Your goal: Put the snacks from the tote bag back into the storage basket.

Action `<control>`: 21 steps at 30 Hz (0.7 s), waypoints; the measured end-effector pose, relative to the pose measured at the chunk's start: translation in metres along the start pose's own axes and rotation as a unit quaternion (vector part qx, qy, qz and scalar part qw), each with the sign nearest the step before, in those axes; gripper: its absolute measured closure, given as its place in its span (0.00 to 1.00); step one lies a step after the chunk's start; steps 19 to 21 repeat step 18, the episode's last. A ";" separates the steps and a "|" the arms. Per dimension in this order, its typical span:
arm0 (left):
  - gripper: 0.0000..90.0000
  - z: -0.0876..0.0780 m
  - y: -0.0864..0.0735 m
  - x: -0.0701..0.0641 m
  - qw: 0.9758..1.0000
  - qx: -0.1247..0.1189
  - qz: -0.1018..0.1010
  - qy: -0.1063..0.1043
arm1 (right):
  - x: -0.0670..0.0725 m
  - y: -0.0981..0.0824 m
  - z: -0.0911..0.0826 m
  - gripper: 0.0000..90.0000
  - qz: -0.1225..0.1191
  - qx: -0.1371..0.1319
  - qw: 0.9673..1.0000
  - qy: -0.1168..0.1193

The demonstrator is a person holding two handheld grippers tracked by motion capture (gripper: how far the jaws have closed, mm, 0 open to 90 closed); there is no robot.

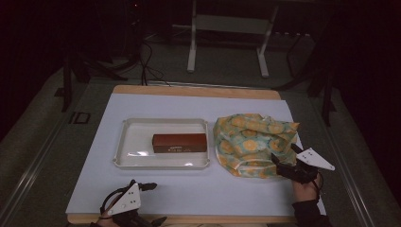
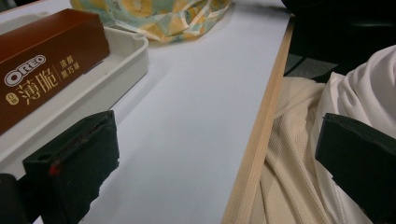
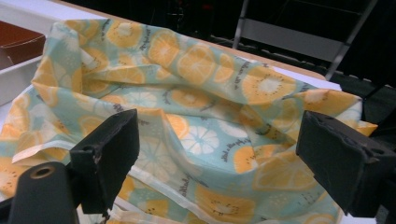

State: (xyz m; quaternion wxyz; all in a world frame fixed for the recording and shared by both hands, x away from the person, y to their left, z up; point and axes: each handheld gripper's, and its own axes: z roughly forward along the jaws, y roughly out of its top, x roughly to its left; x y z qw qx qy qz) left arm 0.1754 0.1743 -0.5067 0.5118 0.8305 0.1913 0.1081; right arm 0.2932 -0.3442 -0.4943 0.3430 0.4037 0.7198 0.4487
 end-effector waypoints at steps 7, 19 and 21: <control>0.00 0.000 0.000 0.000 1.000 0.000 0.000 0.000 | 0.001 0.000 0.002 0.15 -0.001 0.000 1.000 0.006; 0.00 0.000 0.000 0.000 1.000 0.001 0.000 -0.001 | 0.000 -0.002 0.004 0.15 0.003 0.006 1.000 0.009; 0.00 0.000 0.000 0.000 1.000 0.001 0.000 -0.001 | 0.000 -0.002 0.004 0.15 0.003 0.006 1.000 0.009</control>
